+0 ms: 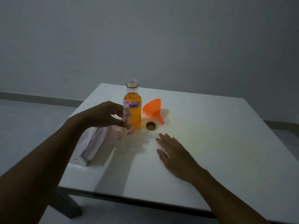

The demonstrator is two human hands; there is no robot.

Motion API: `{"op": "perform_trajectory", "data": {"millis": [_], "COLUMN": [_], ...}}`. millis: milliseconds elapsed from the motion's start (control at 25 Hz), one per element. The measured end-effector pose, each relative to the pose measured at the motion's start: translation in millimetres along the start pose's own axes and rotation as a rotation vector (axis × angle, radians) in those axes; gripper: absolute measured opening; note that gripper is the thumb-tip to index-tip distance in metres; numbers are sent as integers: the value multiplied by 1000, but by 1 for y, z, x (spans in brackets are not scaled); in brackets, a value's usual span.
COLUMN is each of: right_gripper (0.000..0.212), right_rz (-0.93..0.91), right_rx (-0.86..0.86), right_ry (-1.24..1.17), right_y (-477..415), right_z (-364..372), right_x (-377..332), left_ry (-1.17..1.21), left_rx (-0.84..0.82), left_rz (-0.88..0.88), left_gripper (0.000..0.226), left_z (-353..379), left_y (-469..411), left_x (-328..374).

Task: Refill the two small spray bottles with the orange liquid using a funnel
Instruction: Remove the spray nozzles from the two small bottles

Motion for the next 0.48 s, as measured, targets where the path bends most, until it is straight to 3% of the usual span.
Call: {"op": "perform_trajectory", "data": {"millis": [80, 240, 360, 480], "right_gripper": [53, 51, 45, 31], "right_rz": [-19, -79, -74, 5], "right_rx": [-1, 21, 37, 179], "right_ry": [-20, -117, -349, -763], "right_y": [10, 26, 39, 60], "right_z": [-2, -3, -6, -24], "right_x": [2, 7, 25, 60], "left_ry": [10, 110, 162, 175], "left_rx": [89, 306, 328, 300], "left_rz": [-3, 50, 167, 149], "left_gripper": [59, 57, 49, 49], "left_z": [-29, -72, -37, 37], "left_y": [15, 43, 40, 16], "left_x": [20, 81, 132, 142]}}
Point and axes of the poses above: each hand's wrist, its own y-axis away from the middle knuckle, its own z-axis out of the palm, x = y × z, the point moved 10 cm from there along -y, towards the middle knuckle, and after that the axes turned 13 degrees about -x, right-handed, at the moved point
